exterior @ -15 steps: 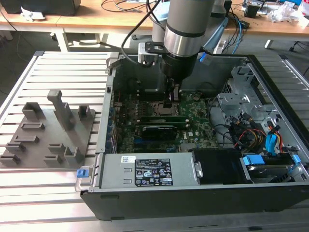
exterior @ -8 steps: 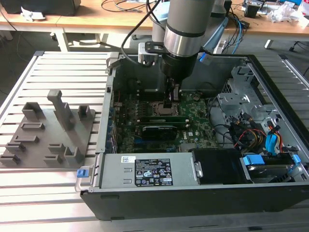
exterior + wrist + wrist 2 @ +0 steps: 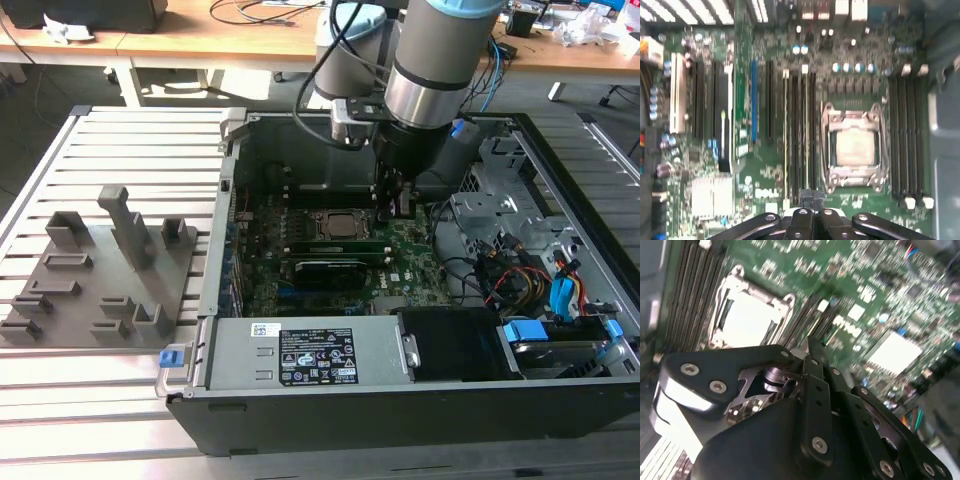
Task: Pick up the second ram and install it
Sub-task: 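Press down the second ram until it locks into place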
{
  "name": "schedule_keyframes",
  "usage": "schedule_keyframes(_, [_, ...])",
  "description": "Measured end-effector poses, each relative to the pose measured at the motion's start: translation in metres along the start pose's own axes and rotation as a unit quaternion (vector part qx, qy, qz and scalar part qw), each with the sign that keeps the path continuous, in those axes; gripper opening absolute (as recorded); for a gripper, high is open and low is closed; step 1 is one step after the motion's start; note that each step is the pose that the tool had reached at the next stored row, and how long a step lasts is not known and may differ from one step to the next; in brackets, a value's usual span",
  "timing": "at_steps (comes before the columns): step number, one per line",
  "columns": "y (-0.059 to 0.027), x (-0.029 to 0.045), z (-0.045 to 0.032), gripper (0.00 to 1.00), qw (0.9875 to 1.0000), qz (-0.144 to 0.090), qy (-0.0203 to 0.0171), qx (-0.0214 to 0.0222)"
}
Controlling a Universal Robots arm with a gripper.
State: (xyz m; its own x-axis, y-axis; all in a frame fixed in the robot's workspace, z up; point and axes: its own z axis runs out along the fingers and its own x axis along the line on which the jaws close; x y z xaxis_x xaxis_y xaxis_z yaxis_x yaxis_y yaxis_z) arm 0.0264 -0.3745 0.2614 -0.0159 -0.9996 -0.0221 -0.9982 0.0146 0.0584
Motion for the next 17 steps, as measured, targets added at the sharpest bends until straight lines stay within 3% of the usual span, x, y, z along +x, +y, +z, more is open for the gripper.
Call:
schedule_keyframes(4, [-0.0016,0.0001,0.0104,0.11,1.0000,0.000,-0.0001,0.0000])
schedule_keyframes(9, [-0.0029,-0.0005,0.0345,0.11,1.0000,-0.003,0.0005,-0.0002])
schedule_keyframes(12, [-0.0027,-0.0011,0.0306,0.11,1.0000,-0.003,-0.0010,0.0004])
schedule_keyframes(15, [0.0070,-0.0007,0.0294,0.11,1.0000,-0.003,0.0001,0.0019])
schedule_keyframes(17, [0.0283,-0.0003,0.0306,0.11,1.0000,-0.003,0.0001,0.0040])
